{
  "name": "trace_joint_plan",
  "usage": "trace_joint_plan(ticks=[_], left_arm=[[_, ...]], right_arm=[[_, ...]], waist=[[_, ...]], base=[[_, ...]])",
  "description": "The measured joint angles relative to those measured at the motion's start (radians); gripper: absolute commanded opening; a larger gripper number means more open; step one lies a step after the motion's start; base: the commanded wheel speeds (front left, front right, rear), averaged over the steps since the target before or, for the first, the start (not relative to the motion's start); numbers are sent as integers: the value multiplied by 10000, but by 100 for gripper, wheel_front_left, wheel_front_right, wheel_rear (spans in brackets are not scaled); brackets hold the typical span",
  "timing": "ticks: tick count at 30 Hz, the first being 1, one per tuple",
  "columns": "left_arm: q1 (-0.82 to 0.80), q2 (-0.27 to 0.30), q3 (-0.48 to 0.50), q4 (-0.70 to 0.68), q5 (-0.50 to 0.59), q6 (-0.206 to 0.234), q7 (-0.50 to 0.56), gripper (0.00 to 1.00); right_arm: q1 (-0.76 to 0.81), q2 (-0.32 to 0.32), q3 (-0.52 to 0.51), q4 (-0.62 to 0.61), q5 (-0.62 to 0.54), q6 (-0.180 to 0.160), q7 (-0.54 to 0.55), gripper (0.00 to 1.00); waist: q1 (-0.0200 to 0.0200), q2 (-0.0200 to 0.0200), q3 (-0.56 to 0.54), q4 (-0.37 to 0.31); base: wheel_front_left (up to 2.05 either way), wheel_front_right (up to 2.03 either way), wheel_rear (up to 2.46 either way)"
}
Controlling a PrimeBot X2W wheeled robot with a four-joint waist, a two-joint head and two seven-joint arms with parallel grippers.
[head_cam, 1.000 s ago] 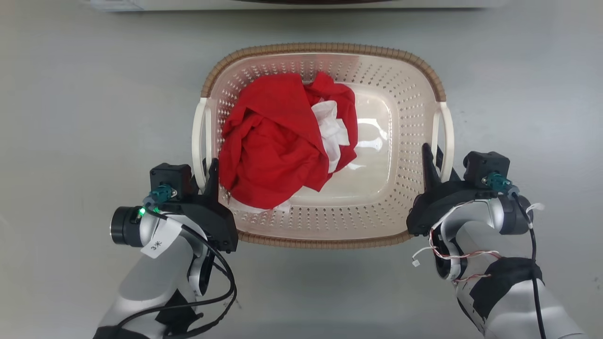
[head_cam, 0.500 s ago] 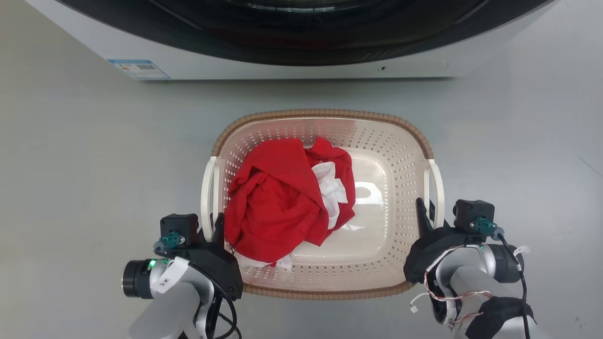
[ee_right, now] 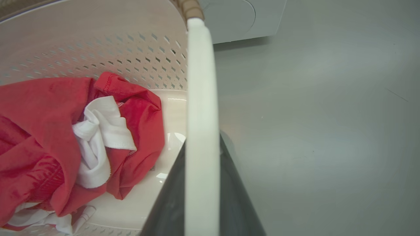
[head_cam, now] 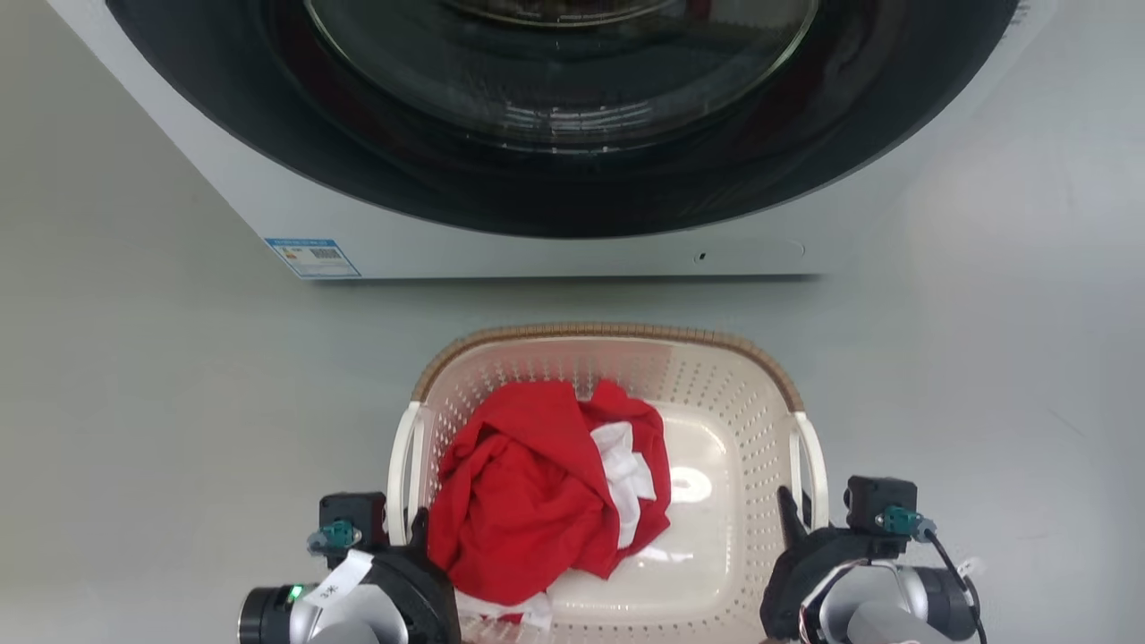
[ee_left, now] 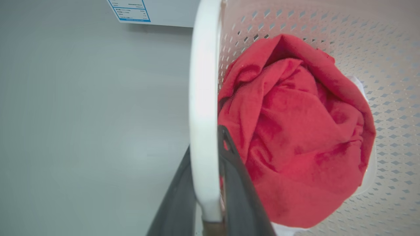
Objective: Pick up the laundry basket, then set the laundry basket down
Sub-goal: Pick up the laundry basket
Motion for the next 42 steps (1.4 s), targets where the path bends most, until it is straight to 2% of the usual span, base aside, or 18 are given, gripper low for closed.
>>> trace_joint_plan(ticks=[17,34,42], left_arm=[[1627,17,-878,205,-686,-15,972,0],[2691,77,-1488,328,-1168,13,1603,0],[2807,96,-1639,314,-1269,90,1672,0]], right_arm=[[1564,19,1087,205,1434,0,1156,0],[2686,10,1954,186,2408,-4,1687,0],[2731,6,2173,205,2742,-6,1772,0]], waist=[[0,-1,-2238,-109],[2,0,-3859,-88],[2,0,-4151,-89]], base=[[0,0,0],[0,0,0],[0,0,0]])
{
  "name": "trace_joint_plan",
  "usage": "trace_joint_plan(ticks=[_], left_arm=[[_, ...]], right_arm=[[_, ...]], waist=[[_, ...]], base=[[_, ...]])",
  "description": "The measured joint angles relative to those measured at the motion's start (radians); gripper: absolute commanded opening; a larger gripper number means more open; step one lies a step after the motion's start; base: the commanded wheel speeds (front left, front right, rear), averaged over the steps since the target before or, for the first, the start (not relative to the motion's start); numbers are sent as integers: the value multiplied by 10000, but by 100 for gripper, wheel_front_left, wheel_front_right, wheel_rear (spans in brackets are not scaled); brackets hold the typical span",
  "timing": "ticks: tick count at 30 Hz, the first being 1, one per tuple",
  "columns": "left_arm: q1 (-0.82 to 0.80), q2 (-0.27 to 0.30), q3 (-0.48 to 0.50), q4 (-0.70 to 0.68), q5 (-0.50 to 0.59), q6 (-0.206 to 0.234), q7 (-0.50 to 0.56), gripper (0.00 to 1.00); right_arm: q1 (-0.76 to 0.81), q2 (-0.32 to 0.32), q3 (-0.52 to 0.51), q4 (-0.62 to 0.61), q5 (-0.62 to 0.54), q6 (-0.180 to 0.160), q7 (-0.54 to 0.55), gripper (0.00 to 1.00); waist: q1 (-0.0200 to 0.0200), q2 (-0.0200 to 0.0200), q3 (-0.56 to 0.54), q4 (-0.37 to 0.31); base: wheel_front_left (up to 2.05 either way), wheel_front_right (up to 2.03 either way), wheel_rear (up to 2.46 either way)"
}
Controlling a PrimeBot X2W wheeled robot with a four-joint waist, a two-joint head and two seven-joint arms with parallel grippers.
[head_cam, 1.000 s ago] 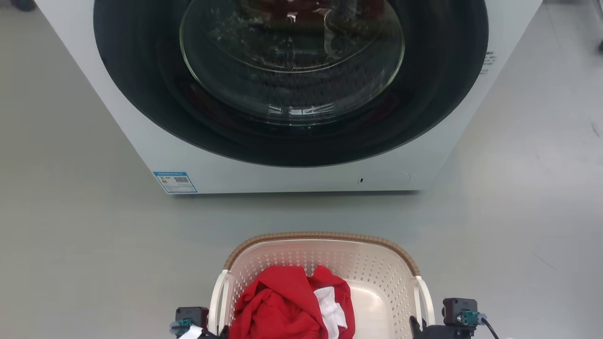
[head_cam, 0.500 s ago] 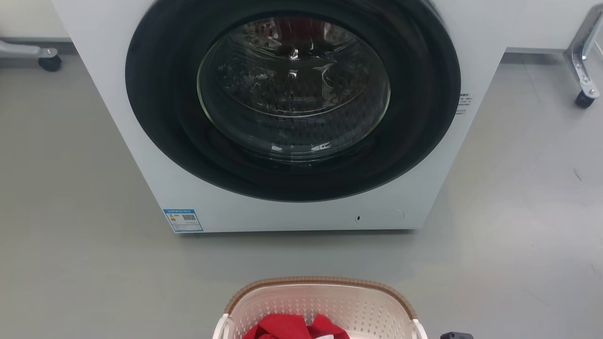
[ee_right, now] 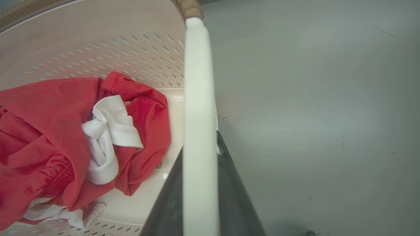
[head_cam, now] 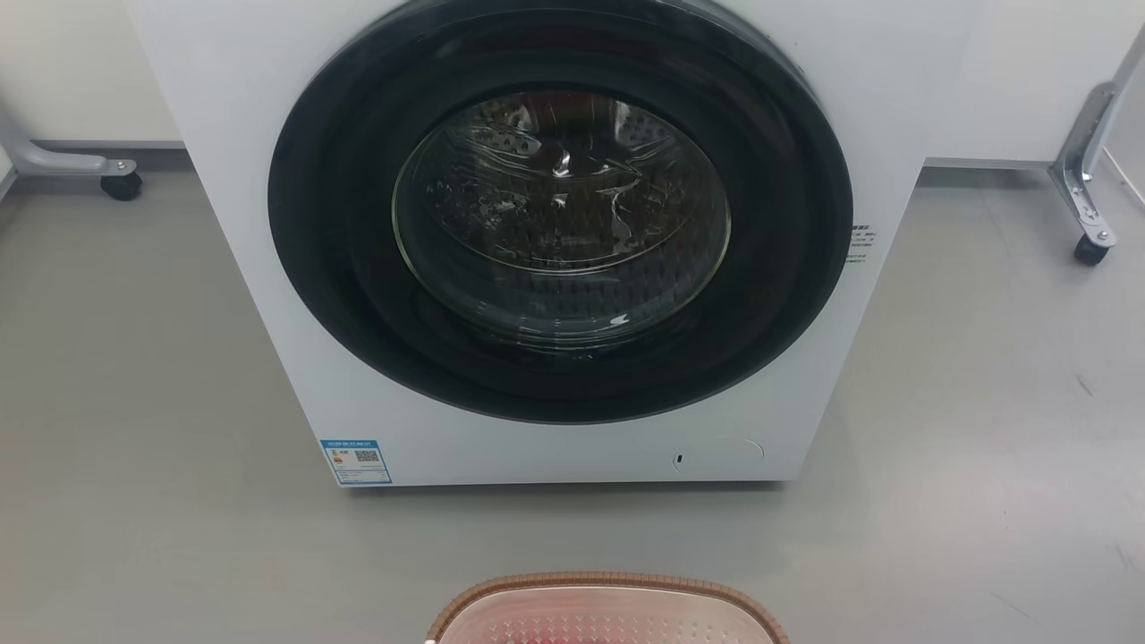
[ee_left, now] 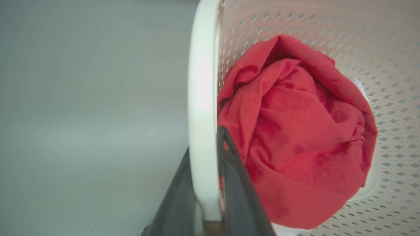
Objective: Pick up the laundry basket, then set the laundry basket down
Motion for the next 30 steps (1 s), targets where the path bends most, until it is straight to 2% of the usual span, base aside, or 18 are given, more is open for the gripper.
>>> trace_joint_plan(ticks=[30], left_arm=[[-9,38,-339,46,-397,90,75,0]], right_arm=[[-77,-33,759,46,807,-10,-40,0]], waist=[[1,1,-20,-134]], base=[[0,0,0]])
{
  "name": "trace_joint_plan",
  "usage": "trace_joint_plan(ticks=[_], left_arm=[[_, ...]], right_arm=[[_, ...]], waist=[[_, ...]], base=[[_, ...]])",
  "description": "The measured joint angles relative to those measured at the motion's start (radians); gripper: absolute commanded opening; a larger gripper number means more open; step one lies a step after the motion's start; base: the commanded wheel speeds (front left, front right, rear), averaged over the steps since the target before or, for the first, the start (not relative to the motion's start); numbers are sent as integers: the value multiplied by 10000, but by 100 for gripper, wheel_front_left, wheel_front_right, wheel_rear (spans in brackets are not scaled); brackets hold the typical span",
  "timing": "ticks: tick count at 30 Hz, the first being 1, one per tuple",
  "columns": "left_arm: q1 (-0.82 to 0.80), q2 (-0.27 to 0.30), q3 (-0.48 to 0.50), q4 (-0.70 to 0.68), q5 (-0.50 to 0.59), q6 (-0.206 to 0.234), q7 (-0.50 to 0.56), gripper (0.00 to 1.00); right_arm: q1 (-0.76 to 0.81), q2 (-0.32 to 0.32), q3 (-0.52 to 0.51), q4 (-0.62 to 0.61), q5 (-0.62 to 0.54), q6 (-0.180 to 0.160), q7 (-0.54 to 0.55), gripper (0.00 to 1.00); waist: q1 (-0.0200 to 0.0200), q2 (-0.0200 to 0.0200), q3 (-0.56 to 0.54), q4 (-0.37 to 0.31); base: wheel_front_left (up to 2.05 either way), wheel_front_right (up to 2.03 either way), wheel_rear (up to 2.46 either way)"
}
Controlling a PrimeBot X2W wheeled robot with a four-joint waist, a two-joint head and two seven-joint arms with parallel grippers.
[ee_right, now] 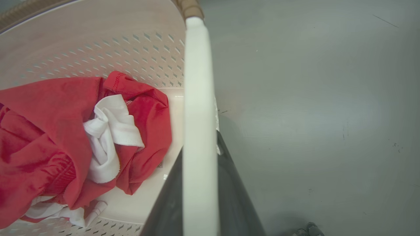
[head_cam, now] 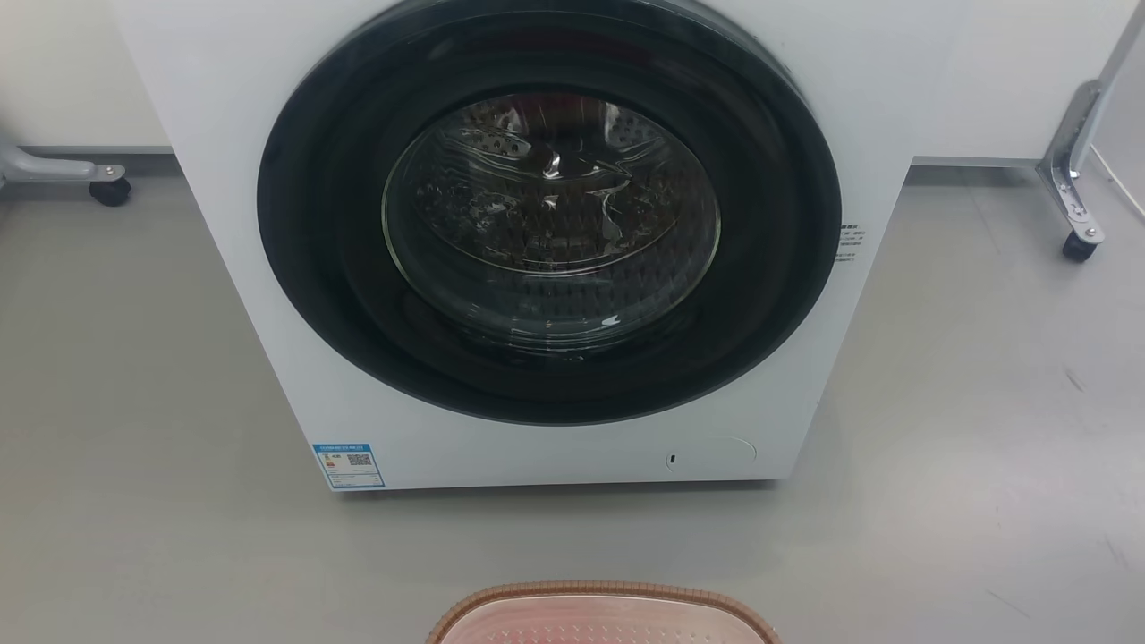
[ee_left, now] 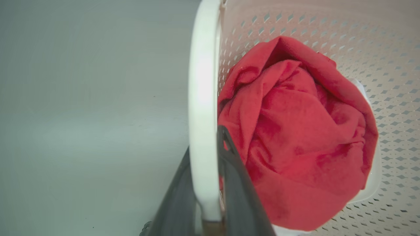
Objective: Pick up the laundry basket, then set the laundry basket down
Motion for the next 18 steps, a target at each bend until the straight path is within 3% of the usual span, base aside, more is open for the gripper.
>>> trace_joint_plan(ticks=[18], left_arm=[[-12,6,-165,67,-113,8,-15,0]], right_arm=[[-167,-2,416,73,359,0,-111,0]], waist=[[0,0,0,0]], base=[[0,0,0]])
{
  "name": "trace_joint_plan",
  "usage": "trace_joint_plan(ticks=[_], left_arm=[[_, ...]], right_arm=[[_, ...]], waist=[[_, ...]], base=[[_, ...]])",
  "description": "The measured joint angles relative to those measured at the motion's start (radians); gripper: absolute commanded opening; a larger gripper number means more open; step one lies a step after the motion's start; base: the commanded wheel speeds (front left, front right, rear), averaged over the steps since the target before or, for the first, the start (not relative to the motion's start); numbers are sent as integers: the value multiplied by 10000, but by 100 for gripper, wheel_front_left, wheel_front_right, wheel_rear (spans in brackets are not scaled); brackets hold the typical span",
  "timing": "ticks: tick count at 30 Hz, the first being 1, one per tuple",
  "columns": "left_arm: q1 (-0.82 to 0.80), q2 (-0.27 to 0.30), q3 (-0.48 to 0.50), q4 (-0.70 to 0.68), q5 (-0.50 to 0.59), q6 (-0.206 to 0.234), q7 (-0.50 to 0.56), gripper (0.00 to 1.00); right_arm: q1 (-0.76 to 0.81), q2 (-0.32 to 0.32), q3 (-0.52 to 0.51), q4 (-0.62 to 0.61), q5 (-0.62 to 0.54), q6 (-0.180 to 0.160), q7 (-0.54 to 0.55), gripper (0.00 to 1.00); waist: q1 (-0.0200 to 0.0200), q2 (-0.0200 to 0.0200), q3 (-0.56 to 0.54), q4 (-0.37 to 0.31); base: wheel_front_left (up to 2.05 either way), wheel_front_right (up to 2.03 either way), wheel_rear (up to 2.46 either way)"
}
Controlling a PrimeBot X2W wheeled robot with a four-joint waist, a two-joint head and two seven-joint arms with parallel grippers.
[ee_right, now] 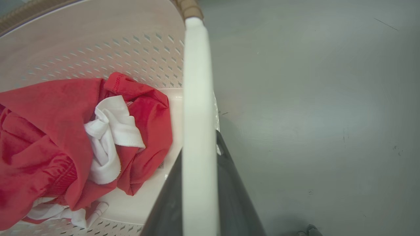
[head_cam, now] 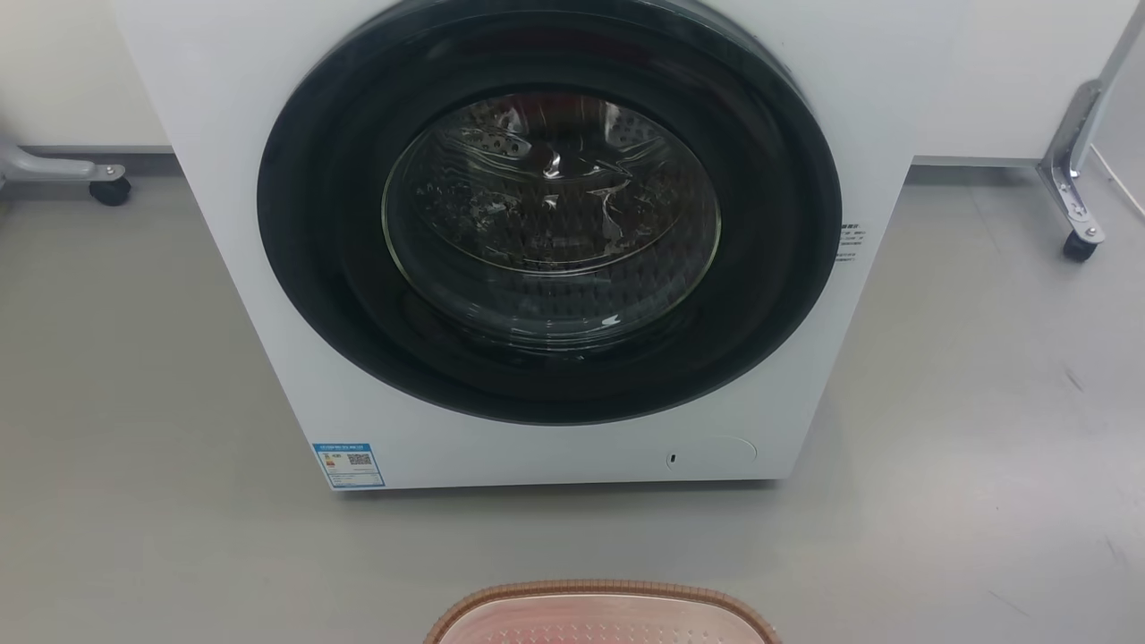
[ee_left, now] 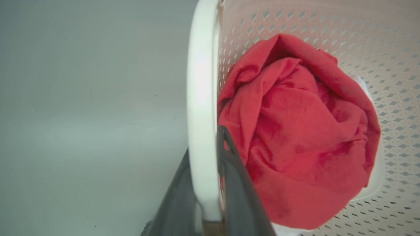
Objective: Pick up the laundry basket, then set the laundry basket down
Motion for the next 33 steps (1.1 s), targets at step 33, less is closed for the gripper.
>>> trace_joint_plan(ticks=[33], left_arm=[[-3091,-8,332,-75,-75,161,-675,0]], right_arm=[[-3560,-29,-23,606,-29,2,-725,0]], waist=[[2,1,2887,47]], base=[[0,0,0]])
